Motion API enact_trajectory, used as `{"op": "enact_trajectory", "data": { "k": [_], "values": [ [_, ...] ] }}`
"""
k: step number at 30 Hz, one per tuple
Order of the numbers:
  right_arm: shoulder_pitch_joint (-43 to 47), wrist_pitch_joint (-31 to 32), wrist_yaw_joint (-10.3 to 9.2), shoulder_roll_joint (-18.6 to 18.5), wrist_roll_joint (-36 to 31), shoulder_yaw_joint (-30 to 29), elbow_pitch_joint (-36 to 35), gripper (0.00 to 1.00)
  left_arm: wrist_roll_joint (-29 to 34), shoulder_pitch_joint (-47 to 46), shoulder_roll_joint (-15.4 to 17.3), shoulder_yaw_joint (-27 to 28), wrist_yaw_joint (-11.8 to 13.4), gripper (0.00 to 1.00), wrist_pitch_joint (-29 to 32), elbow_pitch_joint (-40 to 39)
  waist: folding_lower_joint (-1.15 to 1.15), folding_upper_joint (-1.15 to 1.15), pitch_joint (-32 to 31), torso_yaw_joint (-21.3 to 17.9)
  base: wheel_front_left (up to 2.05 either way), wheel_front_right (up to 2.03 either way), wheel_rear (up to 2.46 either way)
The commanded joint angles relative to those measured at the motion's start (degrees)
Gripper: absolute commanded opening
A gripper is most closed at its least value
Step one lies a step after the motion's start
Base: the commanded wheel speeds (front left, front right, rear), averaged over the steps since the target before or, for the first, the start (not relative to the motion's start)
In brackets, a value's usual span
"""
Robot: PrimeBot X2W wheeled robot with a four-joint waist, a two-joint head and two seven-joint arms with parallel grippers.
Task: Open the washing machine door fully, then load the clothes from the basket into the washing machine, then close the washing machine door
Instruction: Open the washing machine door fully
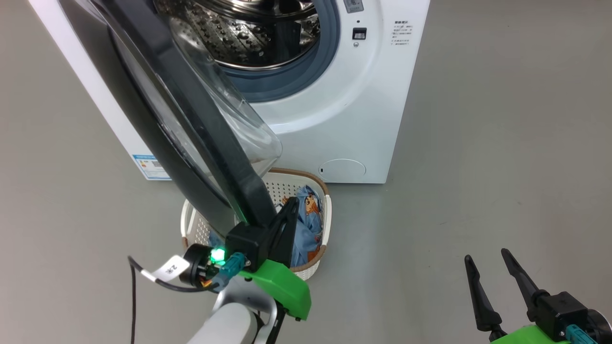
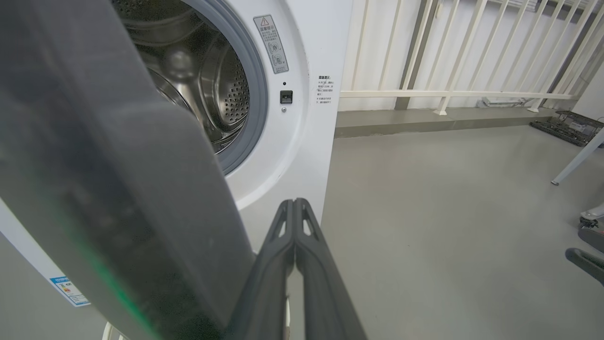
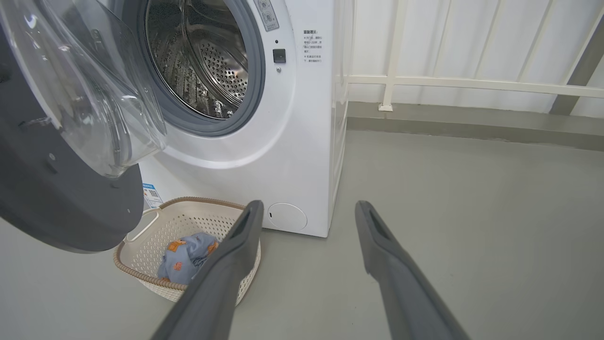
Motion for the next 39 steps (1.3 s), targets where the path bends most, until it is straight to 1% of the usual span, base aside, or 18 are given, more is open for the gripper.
{"op": "enact_trajectory", "data": {
  "k": [1,7,14,21,22,30,39],
  "values": [
    [-1.08,-0.22,0.09,-0.27,-0.03,1.26,-1.53,1.0,-0.46,-1.49,0.69,2.27,0.56,0.0,-0.85,-1.14,0.0,0.0,0.19,0.15,0.0,0.0,0.0],
    [-1.24,-0.16,0.09,-0.27,-0.04,1.21,-1.68,1.0,-0.68,-0.73,1.01,2.54,1.39,0.0,-1.22,-1.62,0.0,0.0,0.71,0.45,0.0,0.0,0.0],
    [-1.71,-0.16,0.09,-0.27,0.03,0.92,-1.82,1.0,-0.77,1.01,1.78,3.65,3.75,0.0,-1.68,-3.43,0.0,0.0,1.67,1.0,0.0,0.0,0.0],
    [-1.76,-0.07,0.09,-0.27,-0.16,0.87,-1.9,1.0,-0.75,3.47,2.66,4.58,5.93,0.0,-2.76,-6.77,0.0,0.0,2.59,2.9,0.0,0.0,0.0],
    [-1.76,-0.07,0.09,-0.27,-0.16,0.87,-1.9,1.0,-0.75,3.47,2.66,4.58,5.93,0.0,-2.76,-6.77,0.0,0.0,2.59,2.9,0.0,0.0,0.0],
    [-2.27,-0.03,0.09,-0.27,-0.45,1.03,-1.95,1.0,-0.4,6.07,3.33,4.66,7.78,0.0,-3.73,-10.06,0.0,0.0,3.4,5.95,0.0,0.0,0.0],
    [-2.36,0.4,0.09,-0.34,-1.15,0.62,-2.86,1.0,-0.46,8.12,4.01,5.81,9.95,0.0,-4.8,-11.77,0.0,0.0,4.08,10.08,0.0,0.0,0.0]
  ]
}}
